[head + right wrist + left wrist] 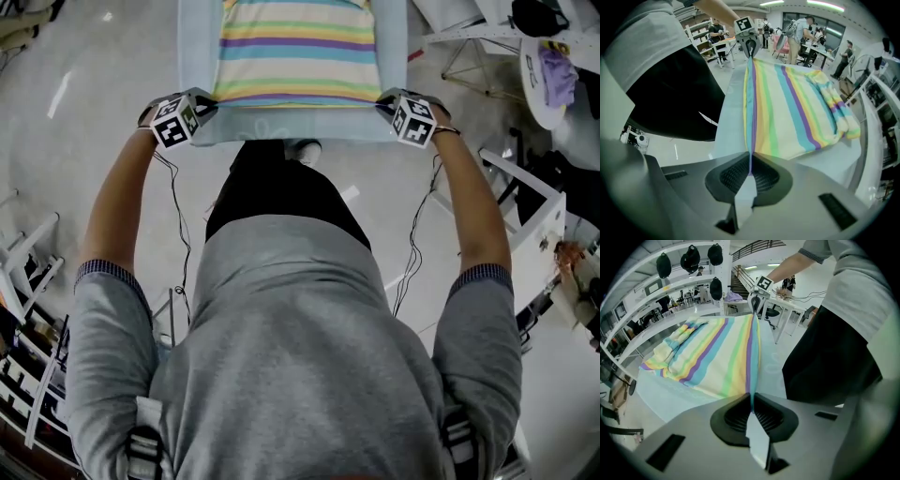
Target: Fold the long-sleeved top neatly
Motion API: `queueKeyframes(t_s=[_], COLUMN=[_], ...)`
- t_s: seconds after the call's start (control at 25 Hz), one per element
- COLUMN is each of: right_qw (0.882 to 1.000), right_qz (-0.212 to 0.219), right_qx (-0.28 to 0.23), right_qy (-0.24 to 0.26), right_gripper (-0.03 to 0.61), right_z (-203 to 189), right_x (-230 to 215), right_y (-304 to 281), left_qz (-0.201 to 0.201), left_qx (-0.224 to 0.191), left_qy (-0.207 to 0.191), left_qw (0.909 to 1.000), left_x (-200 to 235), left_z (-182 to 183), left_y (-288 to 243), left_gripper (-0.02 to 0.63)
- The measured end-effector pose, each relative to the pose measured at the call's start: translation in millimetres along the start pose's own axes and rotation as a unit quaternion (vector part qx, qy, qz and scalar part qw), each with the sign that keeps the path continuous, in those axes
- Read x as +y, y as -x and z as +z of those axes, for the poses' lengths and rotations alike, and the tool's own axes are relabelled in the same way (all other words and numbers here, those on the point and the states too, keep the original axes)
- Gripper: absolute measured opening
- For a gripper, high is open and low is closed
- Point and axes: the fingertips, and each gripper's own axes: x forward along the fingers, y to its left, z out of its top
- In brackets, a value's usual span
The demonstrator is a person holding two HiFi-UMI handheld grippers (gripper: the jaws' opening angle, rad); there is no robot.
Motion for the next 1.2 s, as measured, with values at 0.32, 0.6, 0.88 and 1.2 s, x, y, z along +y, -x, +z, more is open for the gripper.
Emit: queueKeyframes(t_s=[0.32,0.6,0.88,1.2], right_qw=[1.0,0.999,0.996,0.993], right_qz=[0.012,0.029,0.066,0.081], right_qx=[-0.021,-0.024,-0.051,-0.054], right_qy=[0.013,-0.01,-0.042,-0.061], right_gripper=[0.023,0.023,0.023,0.023], right_z=[-8,-15,-9,-8], right_x=[77,115,130,136], right_y=[30,44,72,77], left_qz=[-0.022,-0.038,-0.056,-0.072], left_qx=[0.012,0.006,0.007,0.012], left_qy=[0.004,0.037,0.063,0.082], left_qw=[0.9997,0.9986,0.9964,0.994], left_x=[-97,-136,-147,-150], left_z=[14,25,36,42], left_y=[18,30,49,58], left_gripper=[0.038,0.038,0.038,0.038])
